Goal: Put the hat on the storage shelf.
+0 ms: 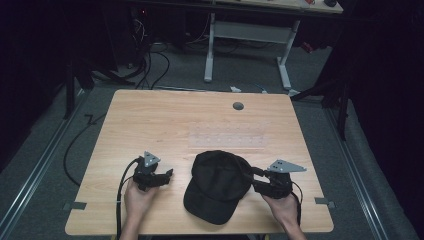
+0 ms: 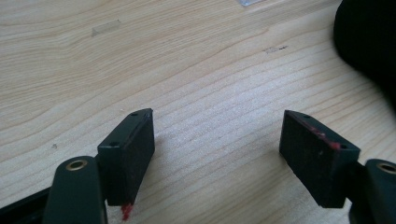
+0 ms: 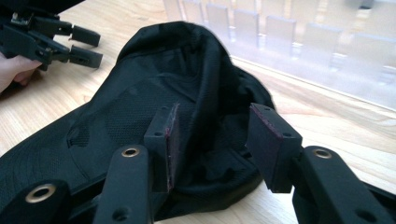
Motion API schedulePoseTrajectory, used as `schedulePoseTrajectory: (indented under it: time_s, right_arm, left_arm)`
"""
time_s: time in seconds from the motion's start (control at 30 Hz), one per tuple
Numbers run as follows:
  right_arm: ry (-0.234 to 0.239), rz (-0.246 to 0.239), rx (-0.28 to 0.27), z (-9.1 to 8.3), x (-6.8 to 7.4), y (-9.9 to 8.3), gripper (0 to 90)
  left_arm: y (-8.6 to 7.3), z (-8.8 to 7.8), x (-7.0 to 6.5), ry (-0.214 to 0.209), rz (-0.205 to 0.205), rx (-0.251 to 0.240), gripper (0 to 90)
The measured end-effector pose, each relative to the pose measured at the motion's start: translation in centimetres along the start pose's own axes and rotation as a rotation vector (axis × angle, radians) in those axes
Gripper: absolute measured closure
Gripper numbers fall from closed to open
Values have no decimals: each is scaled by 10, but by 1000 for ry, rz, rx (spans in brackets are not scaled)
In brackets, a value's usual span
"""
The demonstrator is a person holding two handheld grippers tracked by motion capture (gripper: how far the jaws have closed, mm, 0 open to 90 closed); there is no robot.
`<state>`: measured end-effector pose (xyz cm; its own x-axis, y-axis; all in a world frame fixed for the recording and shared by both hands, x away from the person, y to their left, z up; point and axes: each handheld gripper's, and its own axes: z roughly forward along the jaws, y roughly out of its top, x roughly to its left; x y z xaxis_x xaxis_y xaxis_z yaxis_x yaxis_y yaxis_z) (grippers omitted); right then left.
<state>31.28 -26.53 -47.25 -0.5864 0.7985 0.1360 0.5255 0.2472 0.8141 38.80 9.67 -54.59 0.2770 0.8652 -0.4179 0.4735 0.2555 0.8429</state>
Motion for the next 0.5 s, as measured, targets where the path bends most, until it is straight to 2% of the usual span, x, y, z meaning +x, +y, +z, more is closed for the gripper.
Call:
schedulePoseTrajectory:
  time_s: [0.23,0.5]
  right_arm:
    - [-6,9,23,10,4,1,553]
    - [-21,15,52,22,6,-2,560]
  left_arm:
    - [2,0,2,1,-20,-3,266]
    - [1,0,1,5,-14,-5,265]
